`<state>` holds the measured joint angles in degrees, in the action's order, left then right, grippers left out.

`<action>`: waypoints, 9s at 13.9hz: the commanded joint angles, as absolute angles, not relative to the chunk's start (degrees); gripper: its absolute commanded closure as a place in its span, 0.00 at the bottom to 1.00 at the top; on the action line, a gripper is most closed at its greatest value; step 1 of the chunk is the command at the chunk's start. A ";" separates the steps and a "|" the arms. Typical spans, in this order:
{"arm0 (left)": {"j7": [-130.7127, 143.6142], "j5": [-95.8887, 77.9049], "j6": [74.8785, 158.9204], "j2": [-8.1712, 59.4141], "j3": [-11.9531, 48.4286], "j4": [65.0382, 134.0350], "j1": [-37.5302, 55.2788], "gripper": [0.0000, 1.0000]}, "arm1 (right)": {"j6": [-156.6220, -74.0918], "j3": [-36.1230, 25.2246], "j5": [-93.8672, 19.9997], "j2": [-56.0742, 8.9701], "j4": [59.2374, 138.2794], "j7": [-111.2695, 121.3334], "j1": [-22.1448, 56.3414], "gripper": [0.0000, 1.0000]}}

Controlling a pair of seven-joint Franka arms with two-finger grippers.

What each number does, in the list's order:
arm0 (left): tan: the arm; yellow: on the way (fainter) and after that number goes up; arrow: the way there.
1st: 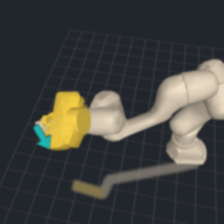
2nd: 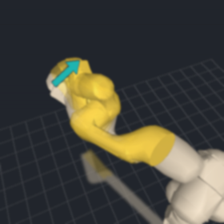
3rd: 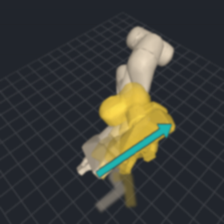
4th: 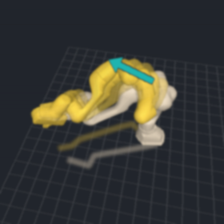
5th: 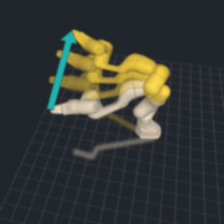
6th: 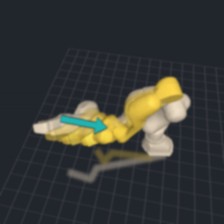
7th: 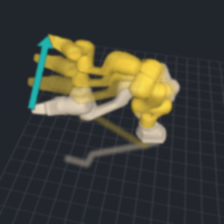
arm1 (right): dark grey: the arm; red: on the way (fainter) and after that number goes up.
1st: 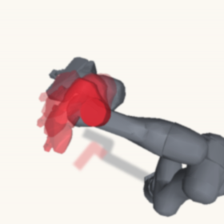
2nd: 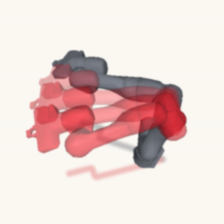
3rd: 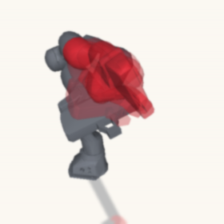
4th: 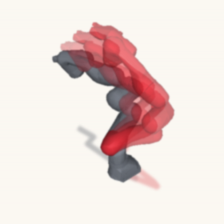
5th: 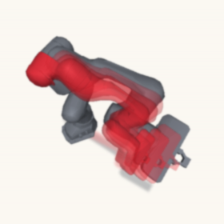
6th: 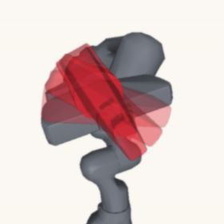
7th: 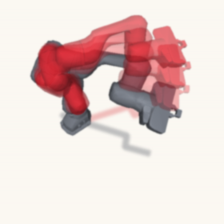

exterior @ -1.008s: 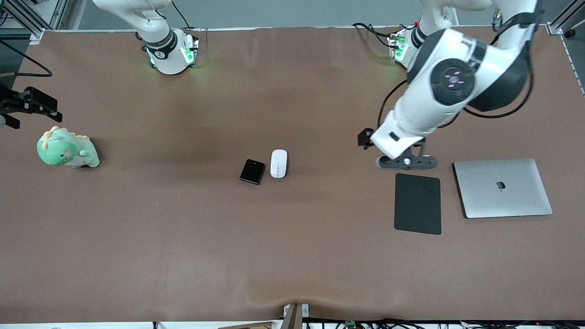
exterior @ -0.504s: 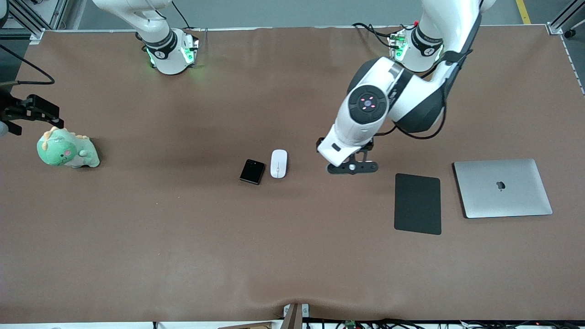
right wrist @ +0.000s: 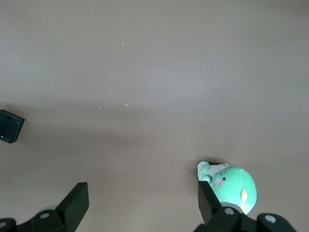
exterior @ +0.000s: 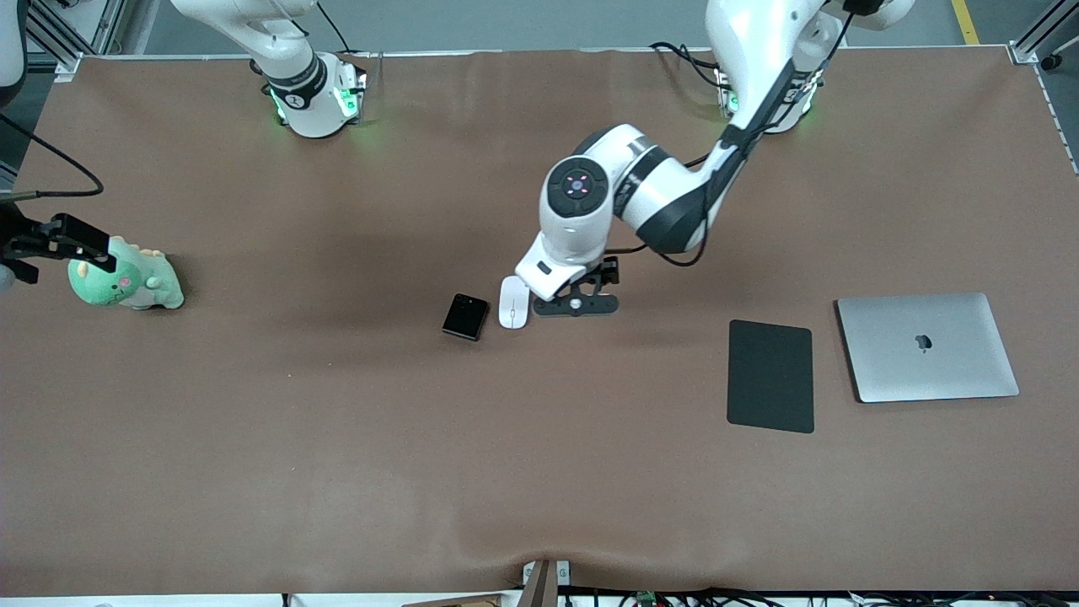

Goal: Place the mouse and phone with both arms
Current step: 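Reach the left gripper over the white mouse, then grasp the white mouse with the left gripper while the right gripper reaches out, then carry the mouse toward the mouse pad while the right gripper nears the phone, then grasp the black phone with the right gripper while the left lowers the mouse, then open the left gripper on the mouse pad while the right lifts the phone, then retract the left arm while the right gripper carries the phone toward the plush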

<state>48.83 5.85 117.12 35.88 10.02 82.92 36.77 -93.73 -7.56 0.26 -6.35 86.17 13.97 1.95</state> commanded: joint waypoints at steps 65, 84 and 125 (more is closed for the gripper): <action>11.62 0.35 108.88 27.59 5.27 89.90 6.08 1.00 | -124.96 -6.50 -14.59 -36.30 96.05 -24.33 34.37 0.00; 3.60 0.35 129.37 39.72 5.19 95.01 4.30 0.67 | -132.63 -6.50 -16.27 -35.95 102.74 -37.35 39.20 0.00; -3.76 0.53 87.81 1.15 4.31 89.03 0.79 0.00 | -132.27 -17.05 -11.69 -29.44 115.92 12.90 14.08 1.00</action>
<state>-0.73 1.33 89.81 2.54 4.70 88.85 1.15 -131.03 -17.73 -12.40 -32.11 112.82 8.43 17.39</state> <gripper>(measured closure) 0.000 0.198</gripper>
